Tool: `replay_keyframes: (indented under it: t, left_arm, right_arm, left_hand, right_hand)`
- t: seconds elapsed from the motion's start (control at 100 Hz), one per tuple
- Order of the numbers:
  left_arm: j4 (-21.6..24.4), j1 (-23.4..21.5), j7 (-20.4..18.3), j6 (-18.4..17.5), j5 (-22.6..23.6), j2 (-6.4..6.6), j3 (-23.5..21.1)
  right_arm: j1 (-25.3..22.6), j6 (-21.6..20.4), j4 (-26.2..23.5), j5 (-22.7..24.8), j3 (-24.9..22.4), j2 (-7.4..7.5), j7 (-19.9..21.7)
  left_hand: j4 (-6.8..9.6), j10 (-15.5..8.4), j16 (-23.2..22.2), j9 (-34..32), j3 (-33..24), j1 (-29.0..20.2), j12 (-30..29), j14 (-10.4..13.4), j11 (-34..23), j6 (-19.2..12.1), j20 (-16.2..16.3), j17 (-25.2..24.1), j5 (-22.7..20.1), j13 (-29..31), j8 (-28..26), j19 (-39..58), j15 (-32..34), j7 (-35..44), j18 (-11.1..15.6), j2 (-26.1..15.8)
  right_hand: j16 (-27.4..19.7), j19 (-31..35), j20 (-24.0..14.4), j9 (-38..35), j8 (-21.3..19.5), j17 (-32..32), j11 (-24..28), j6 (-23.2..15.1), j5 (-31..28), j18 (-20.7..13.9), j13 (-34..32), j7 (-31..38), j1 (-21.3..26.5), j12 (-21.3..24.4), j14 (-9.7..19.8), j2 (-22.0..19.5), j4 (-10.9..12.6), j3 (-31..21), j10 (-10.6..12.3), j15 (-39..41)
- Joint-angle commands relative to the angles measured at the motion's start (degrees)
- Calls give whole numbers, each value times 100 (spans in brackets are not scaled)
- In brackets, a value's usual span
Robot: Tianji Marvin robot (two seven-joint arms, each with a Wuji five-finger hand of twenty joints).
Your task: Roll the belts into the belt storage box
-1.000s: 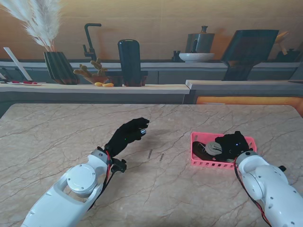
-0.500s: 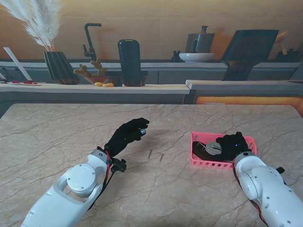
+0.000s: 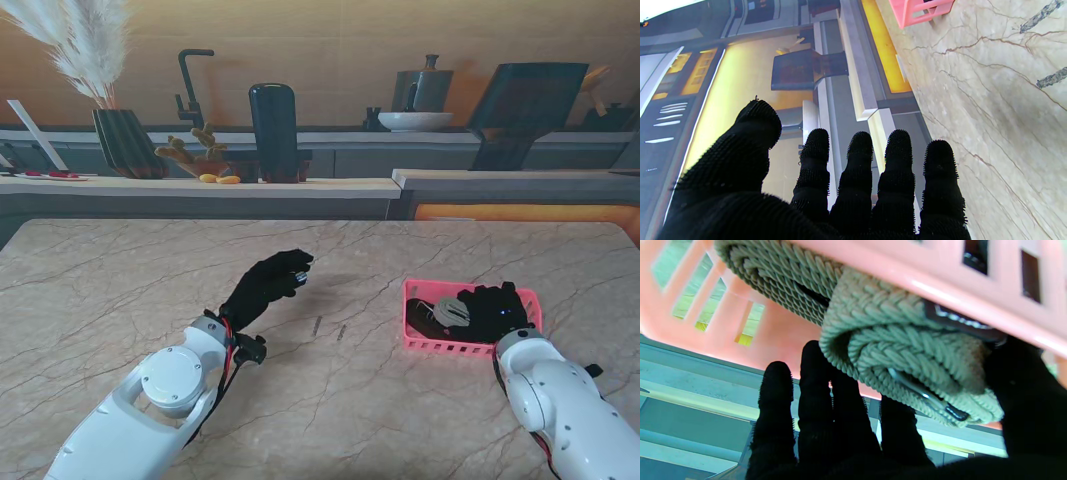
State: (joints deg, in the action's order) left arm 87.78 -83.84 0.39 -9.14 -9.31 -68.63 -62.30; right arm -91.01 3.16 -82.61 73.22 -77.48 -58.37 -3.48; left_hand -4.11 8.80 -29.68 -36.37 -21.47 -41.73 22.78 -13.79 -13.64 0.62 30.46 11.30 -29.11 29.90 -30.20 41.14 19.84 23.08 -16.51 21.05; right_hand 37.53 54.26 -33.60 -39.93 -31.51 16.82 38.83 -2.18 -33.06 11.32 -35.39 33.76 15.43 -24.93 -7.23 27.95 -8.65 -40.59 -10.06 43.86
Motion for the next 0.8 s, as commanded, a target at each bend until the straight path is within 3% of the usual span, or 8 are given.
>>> replay_keyframes:
  t: [0.0,0.45,0.79]
  left_arm:
    - [12,-31,4,19,11,-33,-3]
    - [-30,-1,18,39,17,-41,7]
    - [-29,-20,35,13,54,-35,-32]
  right_arm:
    - [-44,2,-70,-6,-15,-29,-32]
    - [-105,-12,-176,48,-103,-40,-126]
    - [-315,-119,-473,-88,-262,-110,-555]
  left_hand:
    - [182,-36,-85,-127,-20,-103,52,64,-145,-44,63,16,-74,147,-70,190,57,150,4,-130]
    - [178,-73,-98,-141,-99,-125,64,76,-172,-58,52,11,-93,159,-78,236,81,202,28,-102]
    - [153,-49,-89,-105,-42,44,56,60,-151,-36,34,-29,-49,112,-51,215,56,159,22,-43]
  right_hand:
    - [-44,-76,-87,195,-61,-77,-48,-99,116,43,209,-44,-215,-46,-76,-376,304,33,-188,-91]
    - [-248,-250,-60,727,-65,-181,-256,23,503,146,377,-224,-469,75,-75,-335,180,645,-226,-442]
    - [-412,-412,-56,1218,-43,-350,-424,107,960,125,588,-410,-762,167,-115,-416,252,682,-288,-739]
